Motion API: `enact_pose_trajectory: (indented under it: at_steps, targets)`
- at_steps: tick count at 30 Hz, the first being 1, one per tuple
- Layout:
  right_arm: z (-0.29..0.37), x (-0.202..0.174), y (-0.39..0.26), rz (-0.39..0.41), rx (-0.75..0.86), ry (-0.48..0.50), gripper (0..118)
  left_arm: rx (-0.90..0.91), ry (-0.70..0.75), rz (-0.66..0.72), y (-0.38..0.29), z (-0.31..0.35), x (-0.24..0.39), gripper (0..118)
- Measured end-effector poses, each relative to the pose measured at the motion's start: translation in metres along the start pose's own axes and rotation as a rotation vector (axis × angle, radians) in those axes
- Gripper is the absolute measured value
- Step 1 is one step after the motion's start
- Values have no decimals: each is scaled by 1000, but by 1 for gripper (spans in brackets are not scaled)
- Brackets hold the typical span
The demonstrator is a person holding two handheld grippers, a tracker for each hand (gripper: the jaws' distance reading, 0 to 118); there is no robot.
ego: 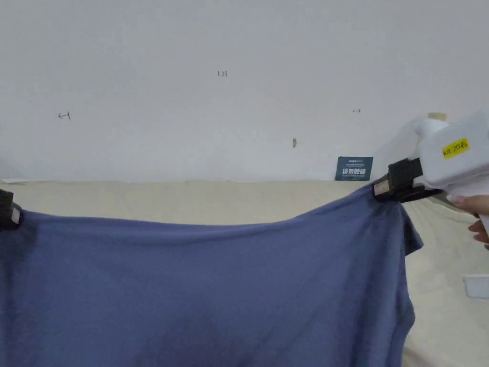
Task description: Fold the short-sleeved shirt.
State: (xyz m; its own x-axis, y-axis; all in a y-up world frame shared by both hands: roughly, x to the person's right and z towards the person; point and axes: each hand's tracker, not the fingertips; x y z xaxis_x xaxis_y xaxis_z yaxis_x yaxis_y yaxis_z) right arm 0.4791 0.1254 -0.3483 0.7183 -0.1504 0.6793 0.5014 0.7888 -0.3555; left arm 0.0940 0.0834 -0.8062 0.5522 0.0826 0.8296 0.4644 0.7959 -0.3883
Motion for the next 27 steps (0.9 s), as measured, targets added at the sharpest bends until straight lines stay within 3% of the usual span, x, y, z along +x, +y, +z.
enact_pose_trajectory:
  at_steps: [4,10,15,27]
  targets:
    - [43,-20,55,42,104,-18,0,81,5,-14,54,36,6,6]
    - [53,-39,135,31,225,-59,0,188,52,-25,123,59,20,5]
    - [33,-54,189,-9,300,-88,0,238,72,7,173,31,7,6]
    - [-26,-77,290,73,490,-248,0,432,101,71,263,-30,6,5]
